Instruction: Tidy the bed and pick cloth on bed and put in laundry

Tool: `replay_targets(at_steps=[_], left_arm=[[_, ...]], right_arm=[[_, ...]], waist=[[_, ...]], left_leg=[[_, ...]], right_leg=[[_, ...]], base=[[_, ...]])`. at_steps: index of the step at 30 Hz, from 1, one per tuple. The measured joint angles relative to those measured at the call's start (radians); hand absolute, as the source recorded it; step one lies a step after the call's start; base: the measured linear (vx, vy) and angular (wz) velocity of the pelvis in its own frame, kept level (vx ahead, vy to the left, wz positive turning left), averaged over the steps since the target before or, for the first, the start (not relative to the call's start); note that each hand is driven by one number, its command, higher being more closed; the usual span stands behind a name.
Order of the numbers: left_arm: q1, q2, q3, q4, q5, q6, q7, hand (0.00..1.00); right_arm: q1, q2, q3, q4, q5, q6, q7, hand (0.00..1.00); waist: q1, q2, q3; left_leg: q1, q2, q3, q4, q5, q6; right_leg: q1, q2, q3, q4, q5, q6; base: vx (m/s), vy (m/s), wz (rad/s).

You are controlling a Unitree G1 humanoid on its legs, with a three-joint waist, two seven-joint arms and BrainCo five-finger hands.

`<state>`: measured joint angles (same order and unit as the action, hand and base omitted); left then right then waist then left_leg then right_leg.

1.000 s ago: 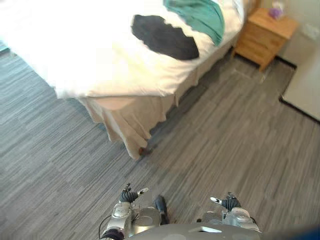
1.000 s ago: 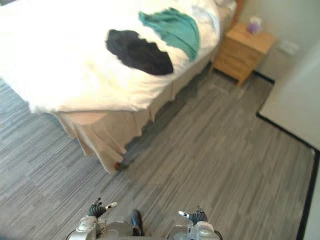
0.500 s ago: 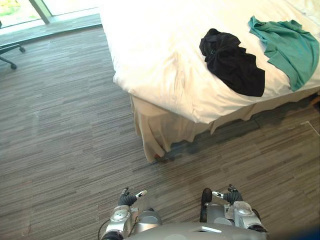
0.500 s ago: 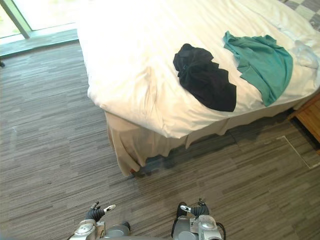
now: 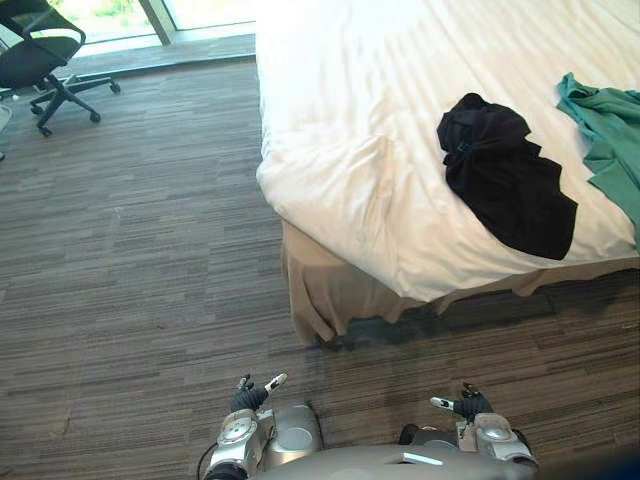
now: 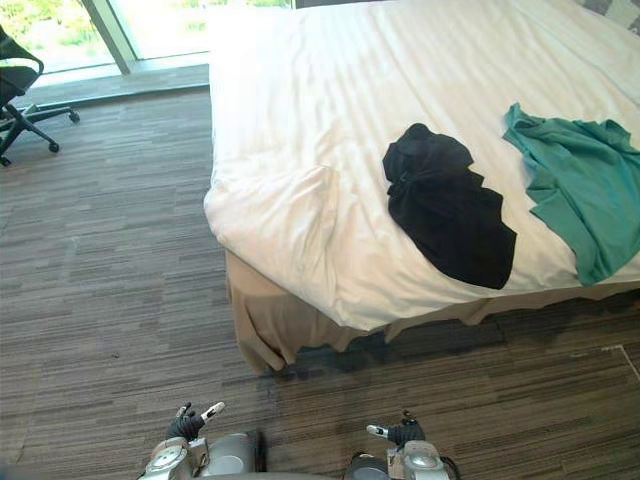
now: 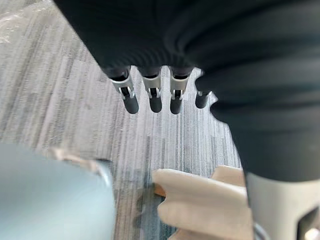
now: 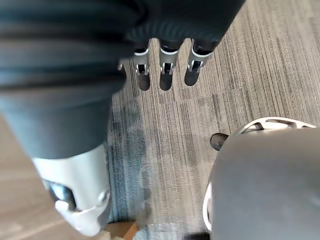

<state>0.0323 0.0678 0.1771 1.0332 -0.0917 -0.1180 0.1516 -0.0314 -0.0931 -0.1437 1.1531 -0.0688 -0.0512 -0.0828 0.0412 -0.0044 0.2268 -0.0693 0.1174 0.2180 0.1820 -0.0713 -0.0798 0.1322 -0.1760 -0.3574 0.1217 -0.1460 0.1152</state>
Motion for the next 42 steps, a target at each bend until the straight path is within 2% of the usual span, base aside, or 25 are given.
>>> replay_targets(at_steps=[2,4,9,11,12,15,16,17,18,19,20,21,22,24,26,28,30,31,32,33,34,35,36,39,42], left_arm=[[0.005,0.023,-0.003,-0.002,-0.015,-0.004,-0.002,0.0],[0.039,0.036,0.041,-0.003,-0.059,-0.001,-0.02,0.0],[0.094,0.034,0.264,0.011,-0.249,0.001,-0.026,0.0],[0.1,0.069,0.399,0.012,-0.383,0.003,-0.036,0.0],[0.099,0.082,0.427,0.012,-0.405,0.004,-0.037,0.0],[0.072,0.195,0.541,0.012,-0.496,0.005,-0.037,0.0],[-0.018,0.344,0.608,-0.022,-0.549,0.001,-0.031,0.0],[-0.07,0.421,0.61,-0.08,-0.551,-0.009,-0.02,0.0],[-0.117,0.48,0.602,-0.101,-0.528,-0.029,0.003,0.0],[-0.166,0.555,0.575,-0.111,-0.507,-0.051,0.029,0.0],[-0.206,0.606,0.569,-0.142,-0.503,-0.046,0.043,0.0],[-0.22,0.631,0.569,-0.169,-0.503,-0.045,0.049,0.0],[-0.253,0.707,0.543,-0.208,-0.452,-0.046,0.069,0.0],[-0.359,0.828,0.442,-0.321,-0.369,-0.052,0.096,0.0],[-0.486,0.872,0.334,-0.378,-0.305,-0.062,0.097,0.0],[-0.621,0.882,0.208,-0.445,-0.26,-0.064,0.099,0.0],[-0.75,0.872,0.076,-0.507,-0.188,-0.062,0.119,0.0],[-0.82,0.833,0.0,-0.567,-0.156,-0.062,0.126,0.0],[-0.822,0.809,-0.024,-0.616,-0.119,-0.062,0.14,0.0],[-0.797,0.751,-0.047,-0.695,-0.066,-0.066,0.154,0.0],[-0.746,0.63,-0.084,-0.799,0.031,-0.076,0.191,0.0],[-0.724,0.584,-0.103,-0.827,0.08,-0.064,0.212,0.0],[-0.696,0.495,-0.138,-0.864,0.179,-0.027,0.238,0.0],[-0.73,0.465,-0.164,-0.864,0.277,0.024,0.248,0.0],[-0.831,0.467,-0.218,-0.862,0.355,0.05,0.249,0.0]], right_arm=[[0.004,0.016,-0.009,0.0,0.007,0.001,-0.001,0.0],[0.011,0.036,-0.042,-0.012,0.009,0.0,-0.001,0.0],[0.029,0.04,-0.115,-0.032,0.057,0.0,0.002,0.0],[0.029,0.019,-0.175,-0.025,0.089,0.003,0.01,0.0],[0.029,0.009,-0.18,-0.022,0.092,0.003,0.012,0.0],[0.029,-0.041,-0.204,-0.015,0.097,0.005,0.024,0.0],[0.029,-0.07,-0.206,-0.018,0.126,0.002,0.033,0.0],[0.028,-0.068,-0.197,-0.017,0.134,0.002,0.033,0.0],[0.025,-0.065,-0.191,-0.017,0.136,0.002,0.032,0.0],[0.024,-0.058,-0.185,-0.021,0.136,0.003,0.033,0.0],[0.031,-0.056,-0.184,-0.035,0.137,0.003,0.032,0.0],[0.035,-0.054,-0.182,-0.042,0.137,0.002,0.032,0.0],[0.048,-0.047,-0.162,-0.064,0.137,0.0,0.029,0.0],[0.071,-0.031,-0.129,-0.12,0.144,0.0,0.027,0.0],[0.074,-0.026,-0.117,-0.142,0.145,0.001,0.028,0.0],[0.069,-0.017,-0.098,-0.187,0.158,0.001,0.029,0.0],[0.056,0.002,-0.076,-0.22,0.163,0.001,0.027,0.0],[0.041,0.013,-0.064,-0.234,0.163,0.0,0.026,0.0],[0.032,0.016,-0.048,-0.241,0.163,0.0,0.025,0.0],[0.028,0.022,-0.028,-0.258,0.163,-0.002,0.025,0.0],[0.027,0.046,-0.01,-0.273,0.162,-0.017,0.011,0.0],[0.026,0.057,-0.004,-0.274,0.162,-0.02,-0.002,0.0],[0.024,0.071,-0.007,-0.298,0.161,-0.021,-0.024,0.0],[0.022,0.073,-0.007,-0.324,0.162,-0.022,-0.052,0.0],[0.019,0.073,-0.01,-0.327,0.162,-0.021,-0.057,0.0]], waist=[[0.005,-0.026,0.001],[0.006,-0.032,0.006],[0.007,-0.014,0.0],[0.008,-0.013,0.001],[0.008,-0.013,0.003],[0.009,-0.015,0.013],[0.012,-0.026,0.015],[0.027,-0.031,0.028],[0.033,-0.047,0.034],[0.037,-0.047,0.049],[0.031,-0.034,0.059],[0.03,-0.034,0.059],[0.032,-0.026,0.062],[0.039,-0.032,0.061],[0.048,-0.019,0.069],[0.042,-0.007,0.075],[0.041,-0.012,0.074],[0.037,-0.014,0.075],[0.032,-0.014,0.077],[0.024,-0.012,0.08],[0.016,-0.014,0.082],[0.014,-0.016,0.086],[0.008,-0.027,0.106],[0.007,-0.042,0.125],[0.011,-0.035,0.136]], left_leg=[[0.012,-0.024,0.001,-0.029,0.003,0.005],[0.066,-0.043,0.003,-0.046,0.003,0.006],[0.14,-0.03,0.018,-0.098,0.003,0.007],[0.139,-0.018,0.017,-0.108,0.004,0.006],[0.139,-0.016,0.017,-0.108,0.005,0.005],[0.129,-0.011,0.009,-0.098,0.009,0.003],[0.043,0.006,-0.008,-0.032,-0.004,0.0],[-0.009,0.014,-0.009,0.015,-0.016,-0.003],[-0.039,0.02,-0.013,0.045,-0.022,-0.004],[-0.062,0.025,-0.019,0.074,-0.026,-0.006],[-0.078,0.038,-0.02,0.107,-0.037,-0.007],[-0.087,0.045,-0.02,0.124,-0.043,-0.008],[-0.117,0.06,-0.011,0.162,-0.059,-0.009],[-0.207,0.09,-0.01,0.248,-0.09,-0.008],[-0.251,0.1,-0.01,0.289,-0.098,-0.001],[-0.292,0.116,-0.005,0.329,-0.112,0.004],[-0.335,0.135,0.01,0.363,-0.122,0.014],[-0.362,0.146,0.024,0.38,-0.124,0.016],[-0.373,0.147,0.025,0.389,-0.122,0.016],[-0.392,0.148,0.03,0.4,-0.125,0.02],[-0.402,0.151,0.045,0.409,-0.127,0.022],[-0.406,0.155,0.053,0.417,-0.126,0.023],[-0.414,0.17,0.075,0.437,-0.126,0.023],[-0.432,0.187,0.09,0.447,-0.127,0.023],[-0.443,0.196,0.117,0.433,-0.126,0.022]], right_leg=[[0.011,-0.014,0.019,-0.02,0.004,-0.002],[0.051,-0.033,0.027,-0.009,0.009,0.005],[0.069,-0.017,0.043,0.039,0.008,0.004],[0.06,-0.005,0.043,0.044,0.002,-0.002],[0.058,-0.003,0.043,0.048,0.001,-0.003],[0.042,-0.004,0.041,0.083,-0.019,-0.008],[-0.033,-0.002,0.041,0.141,-0.048,-0.011],[-0.074,-0.003,0.042,0.169,-0.077,-0.01],[-0.091,-0.002,0.042,0.183,-0.094,-0.009],[-0.097,-0.002,0.042,0.195,-0.113,-0.008],[-0.107,0.001,0.043,0.213,-0.117,-0.01],[-0.117,0.002,0.044,0.226,-0.118,-0.012],[-0.159,0.008,0.054,0.263,-0.136,-0.014],[-0.231,0.006,0.062,0.325,-0.176,-0.025],[-0.28,0.001,0.067,0.378,-0.185,-0.021],[-0.322,-0.002,0.073,0.412,-0.19,-0.022],[-0.374,-0.002,0.091,0.448,-0.191,-0.023],[-0.403,-0.002,0.096,0.469,-0.191,-0.023],[-0.415,-0.004,0.098,0.476,-0.191,-0.023],[-0.433,-0.007,0.103,0.486,-0.19,-0.023],[-0.461,-0.01,0.12,0.496,-0.189,-0.021],[-0.469,-0.009,0.125,0.502,-0.188,-0.02],[-0.486,-0.009,0.13,0.525,-0.188,-0.02],[-0.527,-0.002,0.138,0.546,-0.188,-0.02],[-0.561,0.002,0.154,0.543,-0.186,-0.023]], base=[[0.13,0.116,0.12],[0.11,0.069,0.06],[0.04,-0.02,-0.06],[-0.01,-0.081,-0.02],[-0.03,-0.058,-0.01],[-0.07,-0.061,0.08],[-0.16,-0.09,0.12],[-0.19,-0.11,0.12],[-0.15,-0.091,0.02],[-0.15,-0.079,0.01],[-0.11,-0.04,-0.1],[-0.14,-0.018,-0.24],[-0.13,-0.02,-0.26],[-0.17,-0.026,-0.17],[-0.16,0.0,-0.09],[-0.14,0.017,-0.09],[-0.1,0.045,-0.16],[-0.07,0.031,-0.14],[-0.05,0.029,-0.12],[-0.03,0.059,-0.21],[0.0,0.061,-0.26],[0.01,0.047,-0.29],[0.01,0.002,-0.16],[-0.01,-0.033,-0.17],[-0.02,-0.038,-0.23]])
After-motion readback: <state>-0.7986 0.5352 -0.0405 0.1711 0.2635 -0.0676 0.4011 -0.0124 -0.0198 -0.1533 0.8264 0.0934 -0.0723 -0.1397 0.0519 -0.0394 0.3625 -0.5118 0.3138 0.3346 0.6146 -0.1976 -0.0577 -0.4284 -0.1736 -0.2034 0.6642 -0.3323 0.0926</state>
